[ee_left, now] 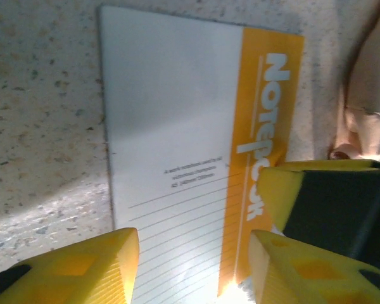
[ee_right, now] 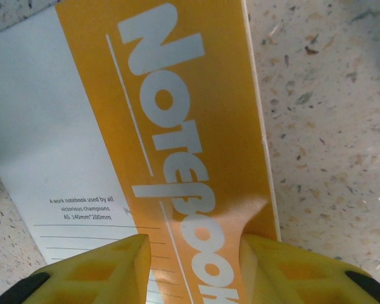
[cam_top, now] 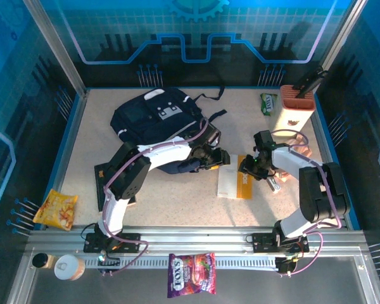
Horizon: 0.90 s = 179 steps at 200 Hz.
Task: Pack the student bag
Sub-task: Pick up the book at the center of the table.
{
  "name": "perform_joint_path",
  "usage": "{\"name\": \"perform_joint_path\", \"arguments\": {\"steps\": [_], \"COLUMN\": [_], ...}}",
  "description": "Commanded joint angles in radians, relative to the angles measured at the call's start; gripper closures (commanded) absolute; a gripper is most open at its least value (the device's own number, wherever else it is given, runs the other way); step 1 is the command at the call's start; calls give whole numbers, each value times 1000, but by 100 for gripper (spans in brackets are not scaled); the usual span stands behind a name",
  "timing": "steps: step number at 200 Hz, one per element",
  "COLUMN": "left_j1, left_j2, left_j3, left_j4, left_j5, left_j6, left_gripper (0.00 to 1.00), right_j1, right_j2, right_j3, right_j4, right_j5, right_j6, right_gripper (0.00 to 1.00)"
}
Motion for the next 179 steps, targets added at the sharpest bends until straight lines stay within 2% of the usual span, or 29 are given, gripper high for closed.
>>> {"name": "perform_joint_path", "arguments": {"steps": [1, 37, 126, 179], "left_j1": [-7, -6, -7, -9], "left_j2": [31, 73, 114, 140], "left_j3": [36, 65, 79, 96], "left_j4": [-58, -72, -66, -59], "left_j5": [-6, 17, 35, 73], "left_j6": [-11, -21, -47, -49], "left_gripper": [51, 51, 48, 53], "right_j1": [-11, -13, -13, -12], "right_j2": [18, 41, 69, 65], "right_j3": [-7, 4, 33, 28], "right_j4": [5, -20, -50, -49], "right_j5": [-7, 16, 15, 17], "right_j6": [3, -3, -7, 0], "right_gripper": [58, 55, 55, 56]}}
